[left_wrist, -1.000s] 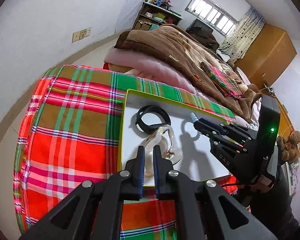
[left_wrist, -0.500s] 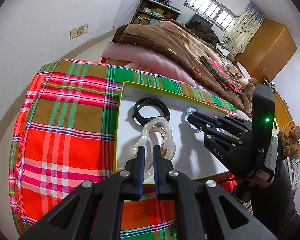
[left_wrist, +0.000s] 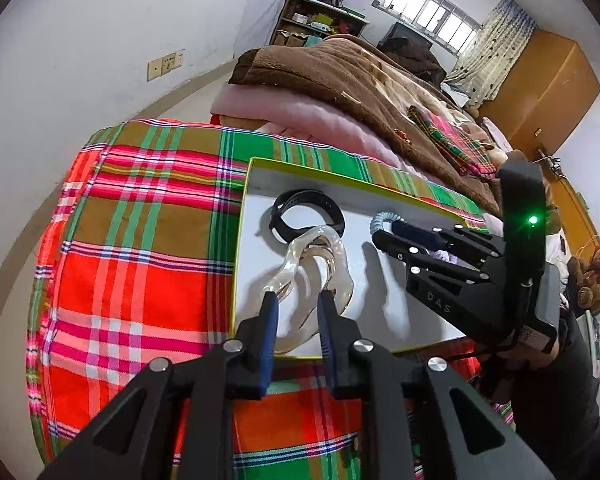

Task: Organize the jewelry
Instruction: 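Open the left tool to drop the claw clip while the right tool releases the blue tie, then withdraw both tools from the box toward the remaining jewelry on the cloth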

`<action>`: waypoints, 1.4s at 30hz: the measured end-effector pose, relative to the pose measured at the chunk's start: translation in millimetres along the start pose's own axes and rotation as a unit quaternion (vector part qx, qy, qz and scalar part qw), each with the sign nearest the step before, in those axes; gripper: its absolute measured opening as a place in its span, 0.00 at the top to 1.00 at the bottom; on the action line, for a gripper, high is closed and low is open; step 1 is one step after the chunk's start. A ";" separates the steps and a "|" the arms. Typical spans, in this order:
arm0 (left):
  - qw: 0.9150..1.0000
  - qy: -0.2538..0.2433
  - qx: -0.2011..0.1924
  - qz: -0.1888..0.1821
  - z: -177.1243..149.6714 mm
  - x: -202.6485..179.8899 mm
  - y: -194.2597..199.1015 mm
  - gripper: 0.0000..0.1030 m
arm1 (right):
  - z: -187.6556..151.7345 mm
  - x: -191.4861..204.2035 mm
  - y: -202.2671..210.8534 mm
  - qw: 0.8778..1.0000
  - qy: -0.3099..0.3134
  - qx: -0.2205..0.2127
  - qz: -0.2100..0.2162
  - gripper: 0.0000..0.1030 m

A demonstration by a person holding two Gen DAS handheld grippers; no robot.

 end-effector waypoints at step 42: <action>0.973 -0.076 -0.146 0.159 -89.1 -69.2 85.2 0.46 | -129.6 19.6 161.4 0.985 -0.085 -0.148 -0.009 0.54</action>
Point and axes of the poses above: each gripper's, at about its wrist camera, not at the fingertips, and y roughly against the way its jaws point, x to its left, z to its top, the point moved 3 cm from there along -y, roughly the way its jaws point, and after that the axes turned 7 degrees about x, right-handed, at the moved point
